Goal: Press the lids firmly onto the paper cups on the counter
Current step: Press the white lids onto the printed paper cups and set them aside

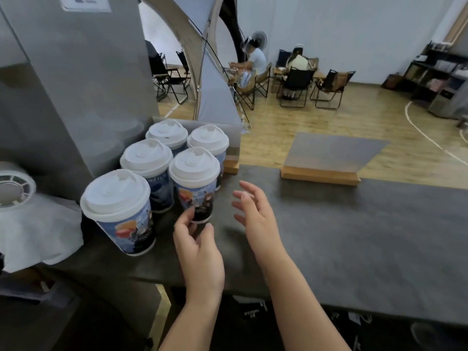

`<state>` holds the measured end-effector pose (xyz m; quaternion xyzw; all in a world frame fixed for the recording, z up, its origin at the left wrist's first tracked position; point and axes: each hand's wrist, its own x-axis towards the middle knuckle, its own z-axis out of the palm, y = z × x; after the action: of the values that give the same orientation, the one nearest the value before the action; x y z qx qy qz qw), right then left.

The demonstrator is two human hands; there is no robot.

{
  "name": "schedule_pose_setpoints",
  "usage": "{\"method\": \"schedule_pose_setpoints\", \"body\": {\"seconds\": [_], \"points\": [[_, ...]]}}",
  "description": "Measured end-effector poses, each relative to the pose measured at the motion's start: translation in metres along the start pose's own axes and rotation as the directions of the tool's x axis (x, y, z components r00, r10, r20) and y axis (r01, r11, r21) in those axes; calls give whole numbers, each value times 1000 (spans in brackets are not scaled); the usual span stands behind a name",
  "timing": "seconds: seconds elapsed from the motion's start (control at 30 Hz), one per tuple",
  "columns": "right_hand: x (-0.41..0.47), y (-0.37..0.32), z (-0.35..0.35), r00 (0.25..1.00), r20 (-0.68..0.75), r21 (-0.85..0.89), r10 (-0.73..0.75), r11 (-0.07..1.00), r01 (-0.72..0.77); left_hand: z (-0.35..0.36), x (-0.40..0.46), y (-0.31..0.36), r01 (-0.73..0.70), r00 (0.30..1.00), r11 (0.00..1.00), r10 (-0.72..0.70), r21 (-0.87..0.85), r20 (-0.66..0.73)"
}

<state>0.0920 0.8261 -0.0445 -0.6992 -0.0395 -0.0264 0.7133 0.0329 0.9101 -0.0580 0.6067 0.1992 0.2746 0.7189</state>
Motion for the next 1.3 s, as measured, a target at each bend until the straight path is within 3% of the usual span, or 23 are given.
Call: {"method": "schedule_pose_setpoints", "body": {"seconds": [0.13,0.27,0.47,0.63,0.83,1.0,1.07,1.17,1.3], "points": [[-15,-9,-36,996,-87,17,-6,1000,8,21,-26,9,-57,995,998,57,6,77],[-36,-21,-86,986,-168,65,-7,998,18,55,-53,15,-25,977,1000,26,-9,211],[-87,-39,-209,940,-340,66,-20,997,45,132,-139,20,23,888,1000,-22,4,460],[-158,-48,-350,830,-558,2,-25,1000,31,218,-256,15,73,741,997,-74,30,668],[-258,-65,-515,614,-789,-25,-28,1000,13,322,-402,17,106,480,993,-92,46,873],[-317,-73,-606,456,-890,0,-14,1000,32,377,-486,4,75,270,991,-128,112,954],[-332,-69,-629,418,-908,16,-1,999,35,388,-506,-5,89,229,986,-160,143,960],[-341,-55,-658,387,-922,39,28,999,20,407,-524,-22,98,225,978,-200,182,954],[-329,-35,-691,405,-912,59,61,998,-17,445,-538,-41,107,226,972,-230,211,947]]}}
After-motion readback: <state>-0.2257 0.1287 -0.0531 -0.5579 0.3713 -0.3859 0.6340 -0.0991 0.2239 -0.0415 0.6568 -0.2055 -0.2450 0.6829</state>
